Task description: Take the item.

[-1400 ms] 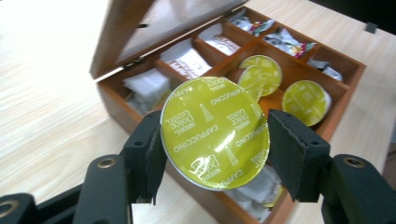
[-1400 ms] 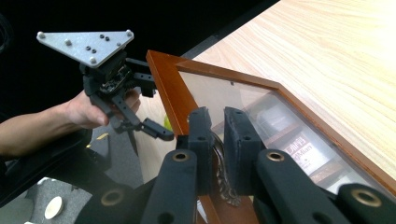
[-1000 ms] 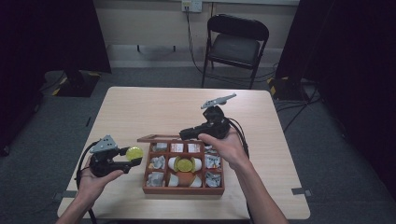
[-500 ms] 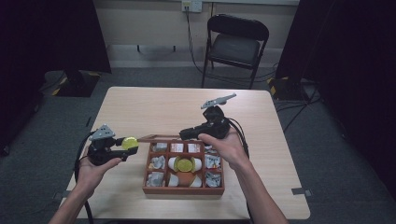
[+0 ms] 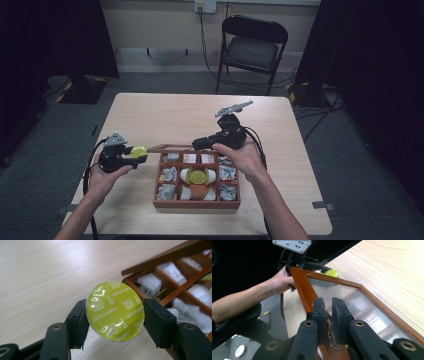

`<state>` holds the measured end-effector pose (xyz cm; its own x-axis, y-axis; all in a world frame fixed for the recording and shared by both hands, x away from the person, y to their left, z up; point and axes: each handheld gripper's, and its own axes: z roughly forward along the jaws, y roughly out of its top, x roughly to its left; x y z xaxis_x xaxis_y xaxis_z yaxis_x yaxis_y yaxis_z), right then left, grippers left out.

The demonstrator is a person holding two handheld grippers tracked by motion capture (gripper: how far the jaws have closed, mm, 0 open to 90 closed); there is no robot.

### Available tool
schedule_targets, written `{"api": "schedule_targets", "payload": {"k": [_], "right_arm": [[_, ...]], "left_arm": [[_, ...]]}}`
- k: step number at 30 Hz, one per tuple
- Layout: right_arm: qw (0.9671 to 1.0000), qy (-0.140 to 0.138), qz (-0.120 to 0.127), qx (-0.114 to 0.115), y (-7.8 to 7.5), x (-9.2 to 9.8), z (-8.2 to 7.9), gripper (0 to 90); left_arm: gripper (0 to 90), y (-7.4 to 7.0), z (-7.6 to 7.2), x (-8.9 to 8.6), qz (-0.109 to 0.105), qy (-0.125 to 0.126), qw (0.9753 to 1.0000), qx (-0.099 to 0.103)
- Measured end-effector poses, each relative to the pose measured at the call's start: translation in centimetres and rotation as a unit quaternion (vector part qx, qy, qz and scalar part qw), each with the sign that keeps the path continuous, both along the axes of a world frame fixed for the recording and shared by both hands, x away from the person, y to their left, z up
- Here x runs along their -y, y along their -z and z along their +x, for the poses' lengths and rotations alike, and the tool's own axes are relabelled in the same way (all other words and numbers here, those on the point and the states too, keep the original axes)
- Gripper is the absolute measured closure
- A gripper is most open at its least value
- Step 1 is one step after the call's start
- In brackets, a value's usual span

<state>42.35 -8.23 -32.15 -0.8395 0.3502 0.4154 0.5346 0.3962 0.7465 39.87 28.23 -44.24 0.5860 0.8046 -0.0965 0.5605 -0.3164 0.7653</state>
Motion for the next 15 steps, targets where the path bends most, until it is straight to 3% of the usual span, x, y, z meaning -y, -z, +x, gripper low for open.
{"api": "schedule_targets", "payload": {"k": [7,15], "right_arm": [[1.0,0.001,0.0,0.001,0.0,0.0,-0.1,81.9],[1.0,0.001,0.0,0.002,0.0,0.0,-0.1,81.9]], "left_arm": [[40.2,1.5,0.4,-0.5,0.004,-0.013,0.9997,-0.02],[40.2,3.2,0.8,0.0,0.034,-0.004,0.9986,-0.041]]}}
